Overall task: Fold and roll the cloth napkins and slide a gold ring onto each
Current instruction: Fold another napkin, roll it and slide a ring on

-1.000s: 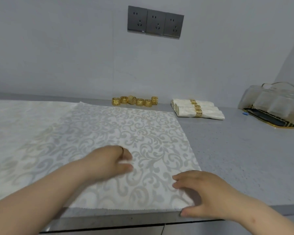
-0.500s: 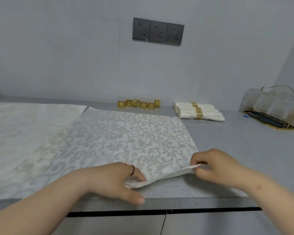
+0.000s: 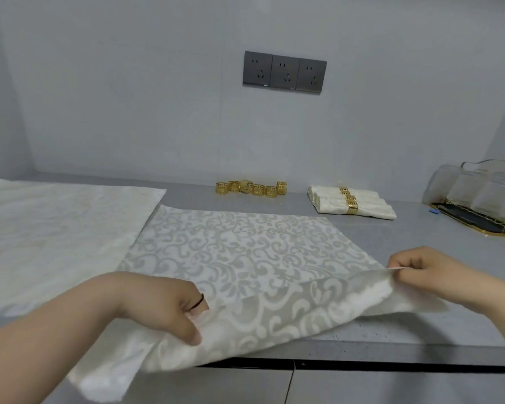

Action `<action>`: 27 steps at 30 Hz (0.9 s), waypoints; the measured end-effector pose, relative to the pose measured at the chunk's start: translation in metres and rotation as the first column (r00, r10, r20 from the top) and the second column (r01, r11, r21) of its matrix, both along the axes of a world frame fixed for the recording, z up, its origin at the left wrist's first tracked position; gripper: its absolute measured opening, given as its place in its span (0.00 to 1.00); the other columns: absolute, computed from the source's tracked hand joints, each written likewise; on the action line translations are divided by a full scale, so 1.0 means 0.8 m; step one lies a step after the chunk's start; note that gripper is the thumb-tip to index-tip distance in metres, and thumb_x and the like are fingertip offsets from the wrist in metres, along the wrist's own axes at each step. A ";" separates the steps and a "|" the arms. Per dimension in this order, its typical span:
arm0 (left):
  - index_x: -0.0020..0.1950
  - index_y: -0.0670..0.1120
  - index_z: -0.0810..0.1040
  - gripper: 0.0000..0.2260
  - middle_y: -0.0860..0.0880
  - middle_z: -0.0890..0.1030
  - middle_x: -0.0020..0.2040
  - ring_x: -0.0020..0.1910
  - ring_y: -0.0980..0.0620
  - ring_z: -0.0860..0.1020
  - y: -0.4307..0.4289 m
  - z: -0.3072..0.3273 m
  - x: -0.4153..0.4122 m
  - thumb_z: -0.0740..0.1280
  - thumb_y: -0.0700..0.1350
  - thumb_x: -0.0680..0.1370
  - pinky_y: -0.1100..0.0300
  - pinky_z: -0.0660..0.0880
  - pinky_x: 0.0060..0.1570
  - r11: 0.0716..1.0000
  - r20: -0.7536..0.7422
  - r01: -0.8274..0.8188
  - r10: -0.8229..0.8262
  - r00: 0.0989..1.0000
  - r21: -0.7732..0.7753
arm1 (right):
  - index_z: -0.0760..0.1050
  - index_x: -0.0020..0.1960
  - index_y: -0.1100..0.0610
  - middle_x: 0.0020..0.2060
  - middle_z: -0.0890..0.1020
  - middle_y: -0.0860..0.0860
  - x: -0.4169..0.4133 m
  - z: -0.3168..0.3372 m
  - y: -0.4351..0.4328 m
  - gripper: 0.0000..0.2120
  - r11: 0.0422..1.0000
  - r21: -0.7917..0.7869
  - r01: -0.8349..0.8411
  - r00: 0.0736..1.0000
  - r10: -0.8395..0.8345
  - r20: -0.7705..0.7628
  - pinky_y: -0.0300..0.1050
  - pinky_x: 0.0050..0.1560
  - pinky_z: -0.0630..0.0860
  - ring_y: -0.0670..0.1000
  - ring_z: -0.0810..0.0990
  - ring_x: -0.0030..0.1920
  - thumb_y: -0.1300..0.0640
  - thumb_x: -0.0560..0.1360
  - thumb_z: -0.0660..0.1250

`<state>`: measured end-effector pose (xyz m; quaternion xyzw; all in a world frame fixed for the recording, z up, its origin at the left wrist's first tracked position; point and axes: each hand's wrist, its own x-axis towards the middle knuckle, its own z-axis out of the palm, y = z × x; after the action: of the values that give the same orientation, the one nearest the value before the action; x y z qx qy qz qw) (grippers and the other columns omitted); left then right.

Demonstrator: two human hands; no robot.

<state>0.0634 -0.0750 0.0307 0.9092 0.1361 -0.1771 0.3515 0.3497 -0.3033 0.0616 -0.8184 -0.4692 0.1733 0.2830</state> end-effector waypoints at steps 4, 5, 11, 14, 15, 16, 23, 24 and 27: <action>0.32 0.54 0.76 0.10 0.61 0.77 0.28 0.30 0.66 0.75 0.026 0.016 -0.009 0.70 0.41 0.71 0.70 0.70 0.37 0.996 -0.098 -0.086 0.087 0.991 0.009 | 0.68 0.28 0.59 0.21 0.69 0.47 0.011 0.006 0.001 0.16 0.994 0.031 0.100 0.994 -0.099 -0.035 0.36 0.28 0.62 0.42 0.66 0.22 0.68 0.74 0.60; 0.32 0.53 0.74 0.12 0.61 0.76 0.26 0.28 0.66 0.74 0.037 0.022 -0.010 0.70 0.39 0.72 0.71 0.69 0.35 0.991 -0.130 -0.105 0.116 0.985 0.088 | 0.67 0.29 0.60 0.22 0.69 0.48 0.013 0.007 0.004 0.16 0.992 0.028 0.126 0.992 -0.126 -0.016 0.39 0.30 0.62 0.44 0.67 0.24 0.68 0.74 0.59; 0.33 0.51 0.68 0.11 0.56 0.71 0.32 0.30 0.60 0.70 0.091 0.049 -0.008 0.70 0.45 0.71 0.69 0.65 0.31 0.771 -0.081 -0.289 0.402 0.912 0.568 | 0.68 0.29 0.58 0.26 0.71 0.50 0.029 -0.002 0.036 0.16 0.974 -0.007 0.225 0.970 -0.223 0.098 0.41 0.33 0.63 0.49 0.68 0.30 0.64 0.76 0.60; 0.34 0.51 0.70 0.10 0.55 0.73 0.33 0.34 0.55 0.71 0.117 0.044 -0.005 0.70 0.44 0.71 0.66 0.66 0.32 0.687 0.116 -0.480 0.505 0.855 0.546 | 0.71 0.32 0.60 0.28 0.71 0.52 0.039 -0.010 0.059 0.14 0.970 -0.028 0.240 0.961 -0.234 0.147 0.41 0.32 0.62 0.49 0.68 0.31 0.62 0.76 0.60; 0.33 0.50 0.71 0.10 0.54 0.73 0.33 0.34 0.55 0.71 0.125 0.038 -0.003 0.70 0.43 0.71 0.66 0.66 0.31 0.673 0.169 -0.531 0.528 0.832 0.514 | 0.72 0.33 0.61 0.28 0.71 0.52 0.041 -0.014 0.067 0.13 0.968 -0.026 0.248 0.957 -0.241 0.163 0.41 0.32 0.62 0.49 0.68 0.30 0.62 0.76 0.60; 0.33 0.50 0.71 0.11 0.54 0.73 0.32 0.33 0.55 0.71 0.132 0.031 -0.002 0.71 0.43 0.71 0.66 0.65 0.30 0.658 0.214 -0.573 0.546 0.810 0.489 | 0.73 0.35 0.62 0.28 0.72 0.52 0.044 -0.017 0.074 0.12 0.967 -0.024 0.255 0.952 -0.247 0.178 0.41 0.32 0.62 0.49 0.68 0.30 0.62 0.77 0.61; 0.30 0.48 0.73 0.11 0.53 0.75 0.33 0.35 0.54 0.72 0.186 -0.016 0.019 0.71 0.39 0.70 0.64 0.65 0.33 0.555 0.479 -0.798 0.648 0.592 0.236 | 0.73 0.35 0.62 0.30 0.73 0.54 0.080 -0.041 0.128 0.12 0.948 -0.019 0.318 0.929 -0.307 0.207 0.41 0.31 0.62 0.49 0.67 0.30 0.61 0.77 0.60; 0.29 0.48 0.73 0.12 0.53 0.74 0.33 0.34 0.56 0.71 0.192 -0.019 0.024 0.71 0.38 0.71 0.65 0.64 0.33 0.555 0.499 -0.808 0.652 0.570 0.198 | 0.71 0.32 0.61 0.28 0.71 0.53 0.087 -0.043 0.135 0.14 0.943 -0.014 0.332 0.923 -0.322 0.210 0.41 0.31 0.61 0.49 0.66 0.29 0.62 0.77 0.60; 0.32 0.47 0.74 0.11 0.50 0.76 0.36 0.39 0.51 0.73 0.217 -0.025 0.040 0.69 0.37 0.72 0.63 0.64 0.38 0.544 0.535 -0.827 0.660 0.527 0.143 | 0.65 0.27 0.58 0.24 0.67 0.51 0.109 -0.051 0.158 0.18 0.926 0.018 0.378 0.903 -0.373 0.214 0.42 0.30 0.58 0.50 0.63 0.28 0.63 0.76 0.60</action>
<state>0.0953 0.0990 0.0104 0.8213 0.4715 0.2244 0.2298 0.4368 -0.1767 0.0205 -0.9104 -0.3286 0.0323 0.2493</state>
